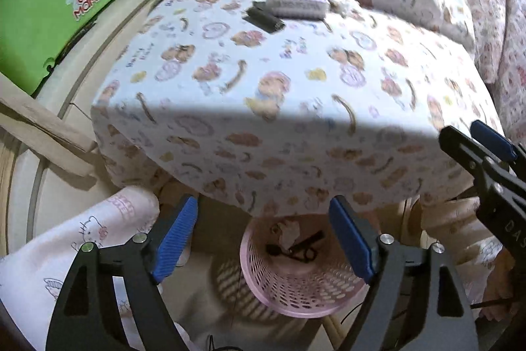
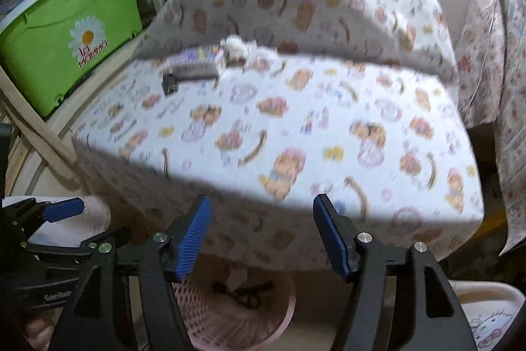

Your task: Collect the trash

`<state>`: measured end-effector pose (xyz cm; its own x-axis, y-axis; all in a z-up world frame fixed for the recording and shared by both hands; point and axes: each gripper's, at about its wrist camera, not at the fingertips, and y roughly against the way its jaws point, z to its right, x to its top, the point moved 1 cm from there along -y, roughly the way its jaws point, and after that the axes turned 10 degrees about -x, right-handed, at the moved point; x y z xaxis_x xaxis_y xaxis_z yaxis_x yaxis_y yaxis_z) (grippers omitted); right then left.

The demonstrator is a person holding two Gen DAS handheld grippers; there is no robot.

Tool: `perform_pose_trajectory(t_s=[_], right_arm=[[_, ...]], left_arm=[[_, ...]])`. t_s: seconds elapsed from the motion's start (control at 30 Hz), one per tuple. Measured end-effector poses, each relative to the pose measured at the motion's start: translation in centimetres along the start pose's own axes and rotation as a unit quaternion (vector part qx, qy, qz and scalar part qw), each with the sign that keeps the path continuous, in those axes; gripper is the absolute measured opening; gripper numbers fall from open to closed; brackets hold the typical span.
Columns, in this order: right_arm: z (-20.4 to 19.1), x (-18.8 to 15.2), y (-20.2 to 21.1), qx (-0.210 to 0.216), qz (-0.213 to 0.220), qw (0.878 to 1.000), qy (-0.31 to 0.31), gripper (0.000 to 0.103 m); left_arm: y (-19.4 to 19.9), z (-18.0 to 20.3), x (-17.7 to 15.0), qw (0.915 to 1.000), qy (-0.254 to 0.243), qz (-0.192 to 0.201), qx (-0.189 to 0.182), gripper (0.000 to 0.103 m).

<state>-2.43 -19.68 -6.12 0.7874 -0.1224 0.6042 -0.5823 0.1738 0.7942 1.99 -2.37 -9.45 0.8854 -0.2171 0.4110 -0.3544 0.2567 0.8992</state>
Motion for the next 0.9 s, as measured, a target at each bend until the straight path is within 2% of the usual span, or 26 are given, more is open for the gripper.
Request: perform_pose_trajectory(t_s=[0.27,0.57,0.67,0.8,0.9], right_arm=[[0.3,2.0,0.6,-0.012,0.045,0.999,0.011,0.073],[1.5,6.3,-0.5,-0.02,0.09,0.995,0.025,0.076],[2.1,7.7,-1.5,-0.029,0.093,0.995,0.01,0.076],[2.3,8.8,-2.6,-0.044,0.1,0.994,0.021,0.076],[2.6,9.4,-3.7,-0.041,0.088,0.995,0.005,0.076]], left_arm=[[1.8,-0.2,2.2,0.9989,-0.011,0.037,0.025,0.081],[2.7,-0.4,7.1,0.9976,-0.021,0.062,0.02,0.089],[2.1,-0.8,8.6,0.9978,-0.025,0.056,0.023,0.089],[1.3,-1.3,10.8,0.9976,-0.027,0.056,0.029,0.089],[0.5,-2.1,12.5,0.999,-0.008,0.043,0.013,0.089]])
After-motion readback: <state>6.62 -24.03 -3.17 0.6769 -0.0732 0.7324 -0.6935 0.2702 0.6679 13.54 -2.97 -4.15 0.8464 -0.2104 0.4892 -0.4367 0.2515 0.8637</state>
